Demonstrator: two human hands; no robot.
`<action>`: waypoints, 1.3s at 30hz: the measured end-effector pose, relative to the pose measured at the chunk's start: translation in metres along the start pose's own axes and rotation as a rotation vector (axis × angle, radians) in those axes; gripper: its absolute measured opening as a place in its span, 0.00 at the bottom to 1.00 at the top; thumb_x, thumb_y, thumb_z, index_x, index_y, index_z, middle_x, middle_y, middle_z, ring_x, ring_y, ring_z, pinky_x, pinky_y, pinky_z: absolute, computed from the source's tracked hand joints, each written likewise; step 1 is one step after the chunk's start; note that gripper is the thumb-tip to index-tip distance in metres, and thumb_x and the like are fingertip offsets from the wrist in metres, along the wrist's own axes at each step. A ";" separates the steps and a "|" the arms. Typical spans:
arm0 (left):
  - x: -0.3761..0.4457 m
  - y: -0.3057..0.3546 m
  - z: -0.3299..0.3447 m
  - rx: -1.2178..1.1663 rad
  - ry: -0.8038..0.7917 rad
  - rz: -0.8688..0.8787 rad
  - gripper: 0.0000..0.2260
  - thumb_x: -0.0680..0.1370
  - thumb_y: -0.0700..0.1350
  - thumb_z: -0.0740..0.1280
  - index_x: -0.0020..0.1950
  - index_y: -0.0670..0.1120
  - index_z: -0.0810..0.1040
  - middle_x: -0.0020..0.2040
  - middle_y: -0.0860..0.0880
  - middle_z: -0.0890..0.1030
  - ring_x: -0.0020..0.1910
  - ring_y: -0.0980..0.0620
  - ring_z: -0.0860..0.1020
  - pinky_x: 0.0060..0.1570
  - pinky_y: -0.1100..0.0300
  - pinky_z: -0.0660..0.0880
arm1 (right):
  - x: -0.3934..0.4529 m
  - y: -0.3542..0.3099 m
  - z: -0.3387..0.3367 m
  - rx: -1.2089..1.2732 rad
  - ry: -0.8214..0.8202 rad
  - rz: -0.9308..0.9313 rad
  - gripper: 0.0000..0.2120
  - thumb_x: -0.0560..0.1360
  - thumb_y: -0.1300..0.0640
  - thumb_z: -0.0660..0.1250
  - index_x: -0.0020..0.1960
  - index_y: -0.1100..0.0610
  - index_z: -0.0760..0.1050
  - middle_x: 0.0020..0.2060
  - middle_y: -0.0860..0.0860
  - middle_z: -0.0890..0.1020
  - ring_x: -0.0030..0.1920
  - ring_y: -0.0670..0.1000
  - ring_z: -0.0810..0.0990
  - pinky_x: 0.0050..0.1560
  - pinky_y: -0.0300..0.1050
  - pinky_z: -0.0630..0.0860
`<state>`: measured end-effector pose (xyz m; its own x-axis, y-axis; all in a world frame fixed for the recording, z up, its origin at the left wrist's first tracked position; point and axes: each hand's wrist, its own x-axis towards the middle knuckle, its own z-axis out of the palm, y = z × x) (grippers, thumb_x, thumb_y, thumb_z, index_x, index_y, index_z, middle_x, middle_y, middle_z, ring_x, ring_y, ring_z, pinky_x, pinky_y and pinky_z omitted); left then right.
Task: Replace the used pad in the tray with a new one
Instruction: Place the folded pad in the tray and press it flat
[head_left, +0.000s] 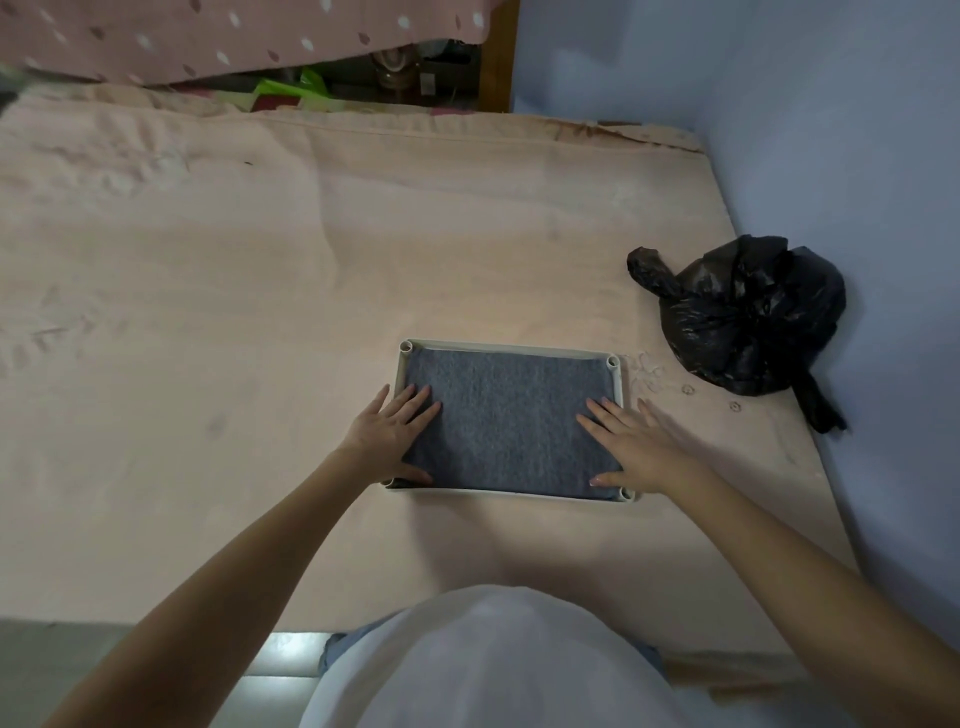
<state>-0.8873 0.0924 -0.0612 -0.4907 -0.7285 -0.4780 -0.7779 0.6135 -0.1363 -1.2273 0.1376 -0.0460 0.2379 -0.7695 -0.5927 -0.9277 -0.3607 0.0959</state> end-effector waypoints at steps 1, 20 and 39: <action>0.000 -0.001 0.000 -0.014 -0.001 0.003 0.45 0.72 0.71 0.56 0.78 0.48 0.39 0.78 0.46 0.40 0.77 0.47 0.39 0.74 0.49 0.38 | -0.001 0.001 0.000 0.034 0.001 -0.004 0.43 0.75 0.36 0.59 0.77 0.52 0.38 0.77 0.51 0.38 0.76 0.51 0.37 0.73 0.59 0.38; -0.007 0.040 0.042 -0.714 0.460 -0.565 0.27 0.82 0.52 0.50 0.78 0.40 0.49 0.78 0.43 0.53 0.78 0.47 0.48 0.76 0.53 0.43 | 0.007 -0.064 0.032 0.633 0.490 0.580 0.31 0.82 0.51 0.51 0.77 0.63 0.43 0.77 0.57 0.44 0.77 0.53 0.42 0.74 0.45 0.42; -0.007 0.063 0.052 -0.704 0.505 -0.499 0.34 0.76 0.56 0.42 0.77 0.37 0.54 0.76 0.41 0.59 0.77 0.45 0.54 0.76 0.53 0.45 | -0.016 -0.064 0.056 0.517 0.506 0.630 0.29 0.78 0.52 0.51 0.75 0.66 0.56 0.75 0.63 0.52 0.76 0.60 0.52 0.74 0.52 0.51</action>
<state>-0.9127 0.1517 -0.1117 -0.0267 -0.9979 -0.0588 -0.9153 0.0007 0.4027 -1.1877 0.2026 -0.0876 -0.3641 -0.9228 -0.1257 -0.9111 0.3810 -0.1572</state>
